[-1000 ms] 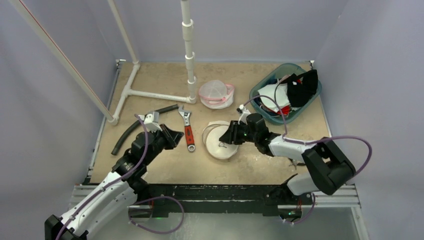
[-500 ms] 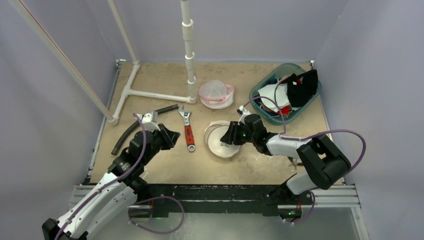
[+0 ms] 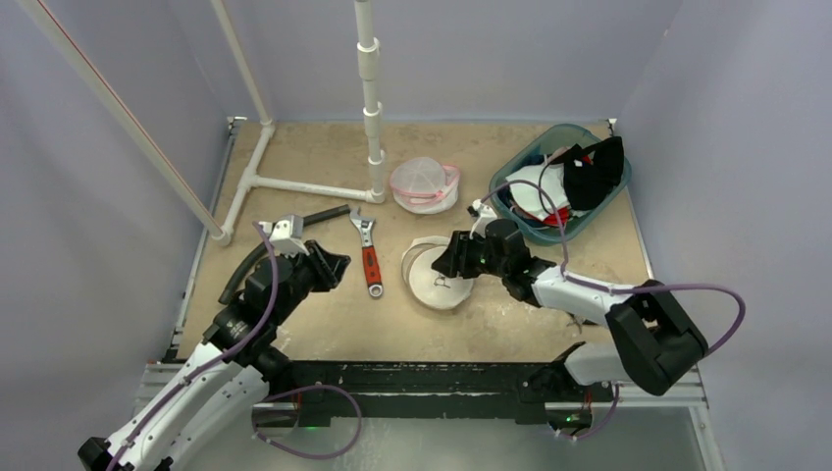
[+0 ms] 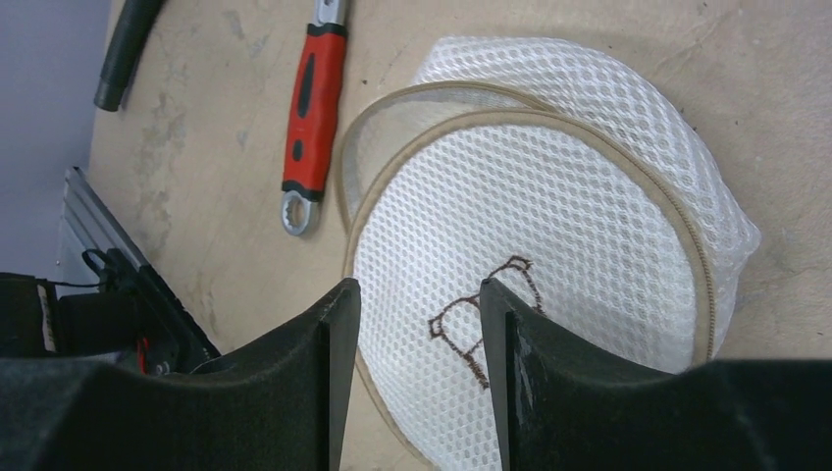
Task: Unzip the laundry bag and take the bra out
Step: Adjust the laundry bag at the center of the board.
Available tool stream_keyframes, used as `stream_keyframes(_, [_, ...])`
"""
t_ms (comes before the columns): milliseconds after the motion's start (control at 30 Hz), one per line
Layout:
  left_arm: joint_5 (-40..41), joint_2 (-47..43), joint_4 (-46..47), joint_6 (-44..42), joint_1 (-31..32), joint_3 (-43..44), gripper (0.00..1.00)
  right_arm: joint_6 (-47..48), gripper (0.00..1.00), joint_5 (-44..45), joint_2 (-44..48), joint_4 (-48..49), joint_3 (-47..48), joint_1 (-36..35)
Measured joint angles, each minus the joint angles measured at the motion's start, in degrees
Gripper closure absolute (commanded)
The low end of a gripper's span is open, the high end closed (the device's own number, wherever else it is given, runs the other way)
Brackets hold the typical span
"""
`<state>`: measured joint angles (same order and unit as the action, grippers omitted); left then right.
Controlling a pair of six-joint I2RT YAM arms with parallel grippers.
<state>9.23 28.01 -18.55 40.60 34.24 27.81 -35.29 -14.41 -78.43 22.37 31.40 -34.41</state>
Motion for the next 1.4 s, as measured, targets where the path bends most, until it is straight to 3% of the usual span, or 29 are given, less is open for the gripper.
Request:
stream_keyframes(200, [0.46, 1.16, -1.27, -2.36, 0.00, 2.91, 0.73, 2.97, 0.45, 1.77, 7.02, -3.10, 1.14, -1.66])
stream_keyframes(333, [1.46, 2.16, -2.58, -4.57, 0.00, 6.27, 0.72, 5.33, 0.36, 5.77, 14.49, -6.95, 3.48, -1.95])
stream_keyframes(467, [3.26, 2.54, -3.72, -7.13, 0.00, 9.22, 0.70, 6.67, 0.34, 14.60, 25.55, -10.88, 6.93, -1.95])
stream_keyframes(533, [4.28, 2.67, -3.76, -8.07, 0.00, 10.34, 0.70, 6.75, 0.34, 18.97, 26.14, -13.70, 11.28, -1.81])
stream_keyframes(667, [4.96, 3.89, -2.62, -8.98, 0.00, 11.34, 0.70, 4.83, 0.38, 22.43, 16.24, -13.90, 23.71, 0.02])
stream_keyframes(867, [4.42, 7.21, -1.84, -8.81, 0.00, 11.15, 0.70, 0.09, 0.50, 21.55, -5.31, -11.17, 29.05, 1.49])
stream_keyframes(1033, [3.93, 7.23, -1.70, -8.61, 0.00, 9.66, 0.70, 0.28, 0.45, 21.05, -23.43, -13.16, 39.01, 1.49])
stream_keyframes(1200, [3.21, 7.15, -1.27, -7.96, 0.00, 8.79, 0.70, 0.09, 0.42, 20.68, -31.23, -14.40, 48.06, 3.21])
stream_keyframes(1400, [2.82, 7.28, 0.00, -6.73, 0.00, 6.93, 0.70, -2.99, 0.40, 19.50, -35.32, -15.78, 51.32, 7.82])
